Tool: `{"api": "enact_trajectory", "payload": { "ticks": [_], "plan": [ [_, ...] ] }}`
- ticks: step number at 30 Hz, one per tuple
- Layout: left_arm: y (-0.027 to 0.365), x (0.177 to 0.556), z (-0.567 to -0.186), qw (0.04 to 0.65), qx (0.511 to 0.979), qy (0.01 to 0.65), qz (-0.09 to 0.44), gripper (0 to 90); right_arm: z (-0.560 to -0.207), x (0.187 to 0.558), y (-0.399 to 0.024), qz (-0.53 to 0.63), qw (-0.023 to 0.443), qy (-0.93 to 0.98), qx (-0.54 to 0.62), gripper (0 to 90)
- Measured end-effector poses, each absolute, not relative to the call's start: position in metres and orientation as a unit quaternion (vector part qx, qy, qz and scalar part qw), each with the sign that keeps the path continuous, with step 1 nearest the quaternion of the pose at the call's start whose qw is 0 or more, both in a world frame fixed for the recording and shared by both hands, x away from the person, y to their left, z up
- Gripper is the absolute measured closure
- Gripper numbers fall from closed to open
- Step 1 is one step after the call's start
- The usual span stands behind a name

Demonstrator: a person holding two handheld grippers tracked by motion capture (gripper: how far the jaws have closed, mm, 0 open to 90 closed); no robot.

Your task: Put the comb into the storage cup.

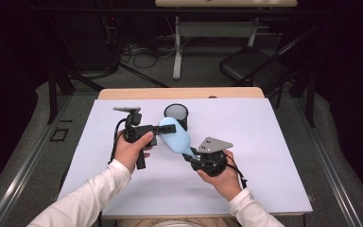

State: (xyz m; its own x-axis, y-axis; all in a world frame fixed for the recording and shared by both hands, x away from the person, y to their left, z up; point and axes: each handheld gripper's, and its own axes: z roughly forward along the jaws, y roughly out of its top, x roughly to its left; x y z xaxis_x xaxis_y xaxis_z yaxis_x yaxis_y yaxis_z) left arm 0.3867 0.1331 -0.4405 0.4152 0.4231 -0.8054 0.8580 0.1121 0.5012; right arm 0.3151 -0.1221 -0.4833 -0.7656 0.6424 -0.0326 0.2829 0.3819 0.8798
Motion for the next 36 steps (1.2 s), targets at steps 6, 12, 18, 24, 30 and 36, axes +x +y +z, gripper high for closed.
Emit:
{"api": "enact_trajectory", "payload": {
  "ticks": [6, 12, 18, 24, 30, 36],
  "plan": [
    [0.132, 0.389, -0.442, 0.549, 0.636, 0.505, -0.195, 51.5, -0.484, 0.316, -0.122, 0.478, 0.187, 0.808, 0.288, 66.0],
    [0.135, 0.391, -0.442, 0.547, 0.637, 0.508, -0.192, 51.5, -0.485, 0.317, -0.123, 0.477, 0.181, 0.809, 0.291, 62.5],
    [0.138, 0.395, -0.444, 0.548, 0.632, 0.513, -0.191, 51.6, -0.485, 0.318, -0.123, 0.476, 0.181, 0.808, 0.295, 56.1],
    [0.140, 0.398, -0.445, 0.549, 0.627, 0.518, -0.193, 51.6, -0.486, 0.320, -0.125, 0.477, 0.184, 0.805, 0.301, 48.8],
    [0.143, 0.400, -0.446, 0.550, 0.623, 0.522, -0.192, 51.5, -0.485, 0.324, -0.126, 0.480, 0.178, 0.803, 0.304, 45.6],
    [0.147, 0.402, -0.446, 0.555, 0.619, 0.523, -0.190, 51.5, -0.484, 0.327, -0.128, 0.494, 0.157, 0.798, 0.309, 42.3]
  ]
}}
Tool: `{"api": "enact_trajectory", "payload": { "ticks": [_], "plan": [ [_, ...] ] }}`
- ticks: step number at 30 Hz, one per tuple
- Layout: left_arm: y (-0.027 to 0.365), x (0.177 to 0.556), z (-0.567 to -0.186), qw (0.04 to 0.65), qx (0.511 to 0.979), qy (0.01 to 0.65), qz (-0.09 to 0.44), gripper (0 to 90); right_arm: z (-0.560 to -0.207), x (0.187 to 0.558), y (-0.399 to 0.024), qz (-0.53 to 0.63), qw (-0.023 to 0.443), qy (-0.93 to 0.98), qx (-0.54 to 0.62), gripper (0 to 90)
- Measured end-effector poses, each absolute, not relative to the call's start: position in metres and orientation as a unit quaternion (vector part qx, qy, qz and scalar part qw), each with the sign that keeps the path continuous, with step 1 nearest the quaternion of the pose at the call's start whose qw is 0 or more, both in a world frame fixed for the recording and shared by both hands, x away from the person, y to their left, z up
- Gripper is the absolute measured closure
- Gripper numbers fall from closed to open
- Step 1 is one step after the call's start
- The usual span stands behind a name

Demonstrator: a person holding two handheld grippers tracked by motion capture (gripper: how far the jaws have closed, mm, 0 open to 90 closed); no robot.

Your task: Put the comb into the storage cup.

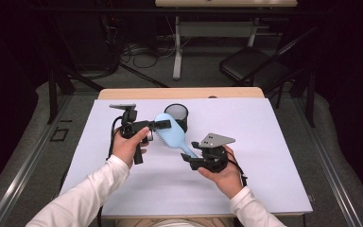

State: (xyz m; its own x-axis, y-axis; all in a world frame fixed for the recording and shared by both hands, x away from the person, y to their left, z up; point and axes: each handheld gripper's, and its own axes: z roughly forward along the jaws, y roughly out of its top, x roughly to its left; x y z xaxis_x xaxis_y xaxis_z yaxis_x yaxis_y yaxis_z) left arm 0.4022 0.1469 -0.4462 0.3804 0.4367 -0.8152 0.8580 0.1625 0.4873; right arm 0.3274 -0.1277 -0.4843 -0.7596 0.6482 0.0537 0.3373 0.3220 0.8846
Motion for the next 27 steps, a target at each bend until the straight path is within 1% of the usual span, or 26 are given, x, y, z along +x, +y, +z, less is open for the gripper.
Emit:
{"api": "enact_trajectory", "payload": {
  "ticks": [2, 4, 7, 10, 13, 18, 25, 27],
  "plan": [
    [0.1475, 0.4027, -0.4464, 0.554, 0.618, 0.524, -0.190, 51.5, -0.4835, 0.3278, -0.1288, 0.499, 0.156, 0.795, 0.308, 42.2],
    [0.1479, 0.4031, -0.4463, 0.552, 0.619, 0.525, -0.191, 51.5, -0.4826, 0.3273, -0.1294, 0.500, 0.161, 0.793, 0.310, 39.4],
    [0.1483, 0.4037, -0.4464, 0.553, 0.619, 0.525, -0.188, 51.5, -0.4819, 0.3272, -0.1302, 0.499, 0.161, 0.792, 0.314, 38.4],
    [0.1490, 0.4039, -0.4462, 0.554, 0.618, 0.526, -0.187, 51.5, -0.4812, 0.3272, -0.1311, 0.499, 0.163, 0.789, 0.320, 33.4],
    [0.1494, 0.4035, -0.4458, 0.554, 0.616, 0.527, -0.187, 51.5, -0.4799, 0.3270, -0.1317, 0.498, 0.167, 0.786, 0.326, 26.3],
    [0.1497, 0.4038, -0.4458, 0.555, 0.616, 0.528, -0.187, 51.5, -0.4791, 0.3257, -0.1314, 0.487, 0.185, 0.788, 0.328, 16.8],
    [0.1498, 0.4048, -0.4454, 0.558, 0.614, 0.526, -0.187, 51.5, -0.4781, 0.3239, -0.1305, 0.486, 0.182, 0.788, 0.331, 13.3],
    [0.1506, 0.4053, -0.4451, 0.557, 0.616, 0.525, -0.187, 51.5, -0.4777, 0.3239, -0.1308, 0.487, 0.178, 0.788, 0.332, 10.3]
  ]
}}
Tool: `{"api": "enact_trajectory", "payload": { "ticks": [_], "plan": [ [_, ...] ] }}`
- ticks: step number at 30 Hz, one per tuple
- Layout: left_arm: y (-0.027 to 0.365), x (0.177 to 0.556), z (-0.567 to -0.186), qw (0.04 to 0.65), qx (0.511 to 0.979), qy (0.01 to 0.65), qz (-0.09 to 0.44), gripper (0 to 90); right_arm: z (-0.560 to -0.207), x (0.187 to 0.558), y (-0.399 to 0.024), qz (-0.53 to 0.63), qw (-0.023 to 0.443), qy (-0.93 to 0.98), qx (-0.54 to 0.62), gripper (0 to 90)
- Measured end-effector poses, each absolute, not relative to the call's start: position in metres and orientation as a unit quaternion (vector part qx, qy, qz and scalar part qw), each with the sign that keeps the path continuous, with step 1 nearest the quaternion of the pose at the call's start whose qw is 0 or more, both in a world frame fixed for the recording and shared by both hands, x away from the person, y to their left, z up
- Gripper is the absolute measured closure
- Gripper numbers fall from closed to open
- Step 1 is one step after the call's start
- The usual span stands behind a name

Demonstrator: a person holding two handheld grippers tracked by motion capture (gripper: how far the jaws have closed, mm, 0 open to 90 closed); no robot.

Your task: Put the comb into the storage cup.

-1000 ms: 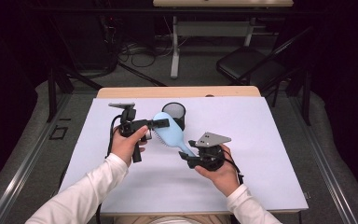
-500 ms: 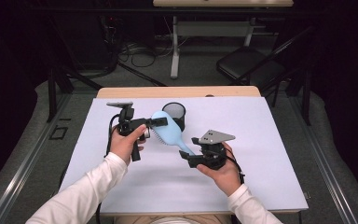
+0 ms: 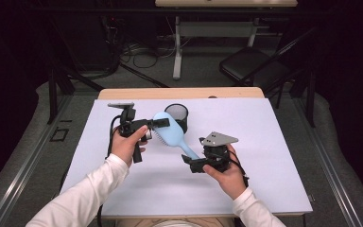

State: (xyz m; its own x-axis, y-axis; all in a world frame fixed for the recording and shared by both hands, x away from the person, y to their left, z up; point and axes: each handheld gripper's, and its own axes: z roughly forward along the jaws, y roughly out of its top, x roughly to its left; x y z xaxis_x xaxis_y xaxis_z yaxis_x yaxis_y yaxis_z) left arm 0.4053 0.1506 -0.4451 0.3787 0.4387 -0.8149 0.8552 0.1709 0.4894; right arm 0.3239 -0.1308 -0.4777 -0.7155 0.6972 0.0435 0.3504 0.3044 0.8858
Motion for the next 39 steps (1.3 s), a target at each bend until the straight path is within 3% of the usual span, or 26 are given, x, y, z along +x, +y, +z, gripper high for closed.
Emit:
{"api": "enact_trajectory", "payload": {
  "ticks": [6, 39],
  "plan": [
    [0.1513, 0.4055, -0.4449, 0.557, 0.615, 0.527, -0.187, 51.5, -0.4771, 0.3253, -0.1312, 0.491, 0.166, 0.786, 0.337, 0.0],
    [0.1561, 0.4076, -0.4429, 0.555, 0.610, 0.536, -0.178, 51.3, -0.4770, 0.3251, -0.1335, 0.489, 0.175, 0.781, 0.348, 0.0]
  ]
}}
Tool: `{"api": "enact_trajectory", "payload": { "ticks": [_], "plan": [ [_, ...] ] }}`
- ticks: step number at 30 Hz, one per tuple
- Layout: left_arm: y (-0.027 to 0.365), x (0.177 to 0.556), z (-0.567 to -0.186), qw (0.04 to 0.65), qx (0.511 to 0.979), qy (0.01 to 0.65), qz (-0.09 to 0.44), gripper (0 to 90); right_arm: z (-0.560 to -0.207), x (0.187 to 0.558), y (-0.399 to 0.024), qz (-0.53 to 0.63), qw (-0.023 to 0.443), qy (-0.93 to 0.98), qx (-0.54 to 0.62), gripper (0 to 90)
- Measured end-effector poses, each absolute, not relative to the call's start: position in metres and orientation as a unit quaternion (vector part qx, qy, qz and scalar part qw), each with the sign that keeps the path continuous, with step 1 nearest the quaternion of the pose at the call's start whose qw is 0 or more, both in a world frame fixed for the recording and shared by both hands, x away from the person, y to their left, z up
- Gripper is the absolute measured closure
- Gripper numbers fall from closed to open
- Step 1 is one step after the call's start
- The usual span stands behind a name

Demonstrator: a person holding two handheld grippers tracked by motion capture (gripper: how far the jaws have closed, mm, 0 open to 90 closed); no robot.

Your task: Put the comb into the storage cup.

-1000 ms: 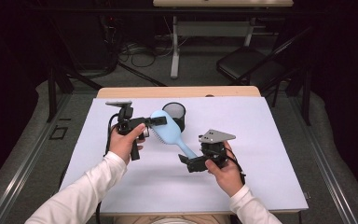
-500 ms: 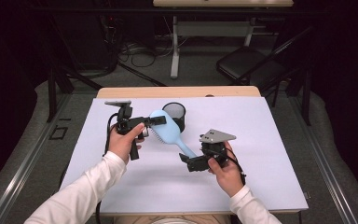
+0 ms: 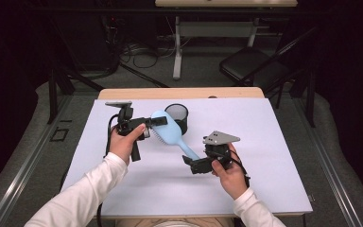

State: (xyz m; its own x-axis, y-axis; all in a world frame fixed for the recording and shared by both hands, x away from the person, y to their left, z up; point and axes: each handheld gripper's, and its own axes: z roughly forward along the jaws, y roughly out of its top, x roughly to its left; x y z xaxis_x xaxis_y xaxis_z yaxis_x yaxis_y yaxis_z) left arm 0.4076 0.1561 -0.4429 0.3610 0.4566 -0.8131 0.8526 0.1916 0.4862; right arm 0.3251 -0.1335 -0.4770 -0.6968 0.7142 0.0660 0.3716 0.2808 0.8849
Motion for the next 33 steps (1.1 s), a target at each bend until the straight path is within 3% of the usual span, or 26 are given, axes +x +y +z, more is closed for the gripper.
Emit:
{"api": "enact_trajectory", "payload": {
  "ticks": [33],
  "plan": [
    [0.174, 0.415, -0.429, 0.577, 0.595, 0.540, -0.146, 51.3, -0.477, 0.325, -0.135, 0.486, 0.180, 0.780, 0.351, 0.0]
  ]
}}
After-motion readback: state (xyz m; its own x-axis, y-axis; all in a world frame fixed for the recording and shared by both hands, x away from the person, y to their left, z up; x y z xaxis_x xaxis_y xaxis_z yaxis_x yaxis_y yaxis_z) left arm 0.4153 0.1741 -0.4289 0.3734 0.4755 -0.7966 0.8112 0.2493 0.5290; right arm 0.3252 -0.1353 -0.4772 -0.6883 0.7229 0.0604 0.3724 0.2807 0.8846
